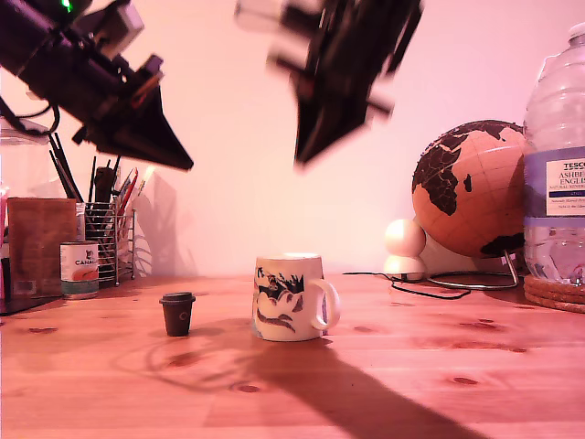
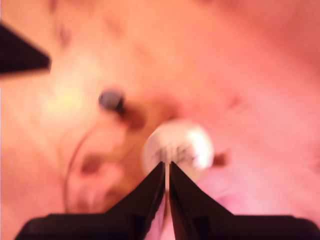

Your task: Lift the coffee cup and remove the coffee capsule that is hidden under it

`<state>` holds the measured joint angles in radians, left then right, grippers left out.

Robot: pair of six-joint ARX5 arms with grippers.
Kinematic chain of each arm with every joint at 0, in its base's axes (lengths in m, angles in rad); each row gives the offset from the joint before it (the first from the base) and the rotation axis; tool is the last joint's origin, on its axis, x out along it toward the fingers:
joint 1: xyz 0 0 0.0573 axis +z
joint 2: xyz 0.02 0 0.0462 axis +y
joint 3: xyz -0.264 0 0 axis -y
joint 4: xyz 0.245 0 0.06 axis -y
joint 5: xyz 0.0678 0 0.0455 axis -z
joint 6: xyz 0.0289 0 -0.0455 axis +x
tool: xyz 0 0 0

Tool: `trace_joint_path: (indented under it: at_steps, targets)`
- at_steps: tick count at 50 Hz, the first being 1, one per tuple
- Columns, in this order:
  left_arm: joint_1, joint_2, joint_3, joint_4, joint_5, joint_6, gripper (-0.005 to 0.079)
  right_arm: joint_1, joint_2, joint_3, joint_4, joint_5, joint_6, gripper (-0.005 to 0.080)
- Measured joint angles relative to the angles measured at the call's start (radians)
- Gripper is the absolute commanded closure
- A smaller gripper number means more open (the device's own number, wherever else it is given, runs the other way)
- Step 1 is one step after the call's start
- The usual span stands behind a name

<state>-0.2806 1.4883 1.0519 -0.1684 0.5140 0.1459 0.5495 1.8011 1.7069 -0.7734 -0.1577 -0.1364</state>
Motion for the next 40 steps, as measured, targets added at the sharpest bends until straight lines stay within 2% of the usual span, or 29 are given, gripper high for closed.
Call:
trace_joint_path:
  at_steps: [25,34,40]
  targets:
    - [0.005,-0.117,-0.001,0.066,0.045,-0.044,0.0764,-0.011,-0.118,-0.009,0.081,0.068,0.005,0.0763]
    - [0.013,-0.121,-0.002,0.066,0.065,-0.058,0.0764,-0.011,-0.212,-0.098,0.108,0.09,0.006,0.0763]
    - [0.013,-0.121,-0.002,0.066,0.07,-0.058,0.0764,-0.011,-0.281,-0.206,0.189,0.101,0.02,0.0764]
